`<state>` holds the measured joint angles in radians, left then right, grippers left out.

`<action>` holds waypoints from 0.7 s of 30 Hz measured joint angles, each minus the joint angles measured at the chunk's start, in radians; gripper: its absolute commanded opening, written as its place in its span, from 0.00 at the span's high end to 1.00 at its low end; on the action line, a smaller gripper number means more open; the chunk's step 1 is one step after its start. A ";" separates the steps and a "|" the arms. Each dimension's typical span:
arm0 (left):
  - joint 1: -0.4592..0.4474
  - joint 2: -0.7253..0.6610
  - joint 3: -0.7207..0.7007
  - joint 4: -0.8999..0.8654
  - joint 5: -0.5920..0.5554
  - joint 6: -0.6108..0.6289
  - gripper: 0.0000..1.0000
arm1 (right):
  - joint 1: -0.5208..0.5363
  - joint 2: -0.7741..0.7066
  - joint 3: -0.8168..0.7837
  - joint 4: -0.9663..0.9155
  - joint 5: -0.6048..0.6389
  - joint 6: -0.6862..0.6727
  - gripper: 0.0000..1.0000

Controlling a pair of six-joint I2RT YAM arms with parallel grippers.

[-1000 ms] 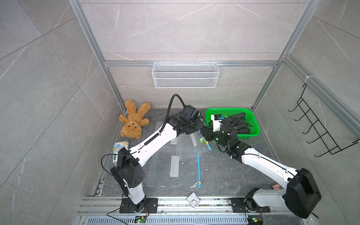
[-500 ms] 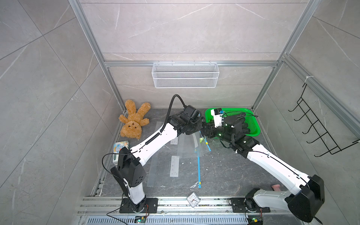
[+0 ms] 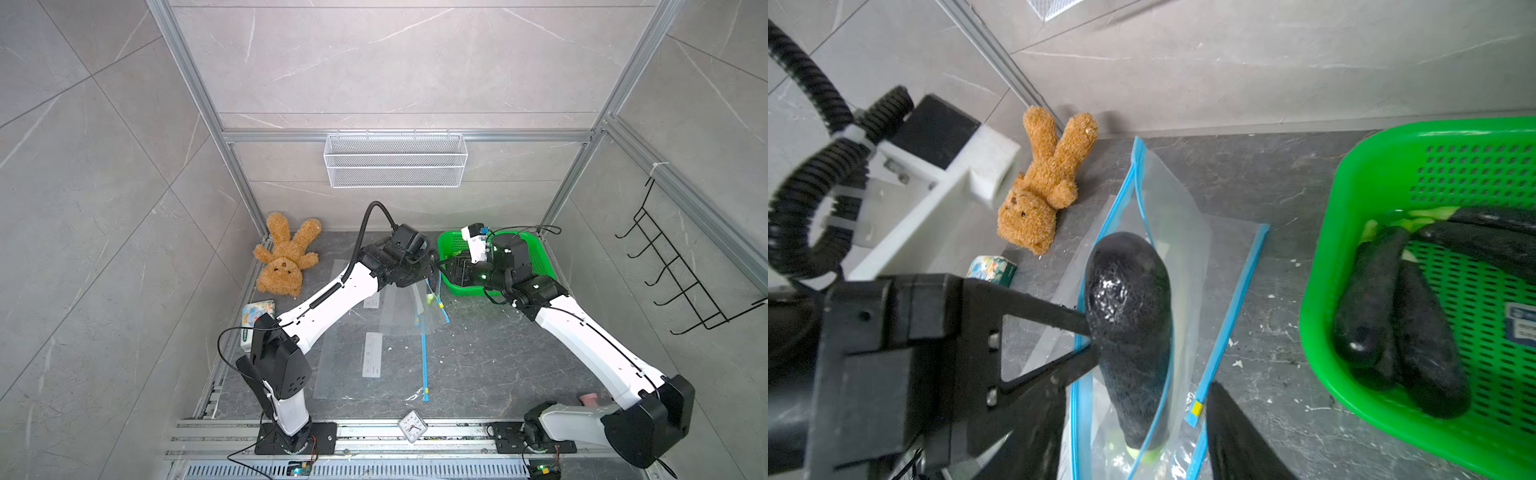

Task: Place the eggplant in a zip-top bag and seal the zipper
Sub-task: Place the eggplant in the zipper food storage bag.

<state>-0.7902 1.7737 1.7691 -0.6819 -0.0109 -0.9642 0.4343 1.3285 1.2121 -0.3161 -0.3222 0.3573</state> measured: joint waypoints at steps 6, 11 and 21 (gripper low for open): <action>0.000 0.000 0.000 0.003 0.017 0.003 1.00 | 0.000 0.081 0.003 -0.005 -0.025 0.000 0.47; 0.000 0.000 0.000 0.016 0.023 0.003 1.00 | 0.000 0.142 0.022 -0.011 -0.027 -0.012 0.60; 0.000 0.000 0.008 0.008 0.021 0.010 1.00 | -0.002 0.153 0.026 -0.026 -0.034 -0.022 0.60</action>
<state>-0.7902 1.7741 1.7767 -0.6735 0.0097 -0.9546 0.4328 1.4811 1.2377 -0.3424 -0.3561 0.3351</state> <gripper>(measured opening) 0.044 0.379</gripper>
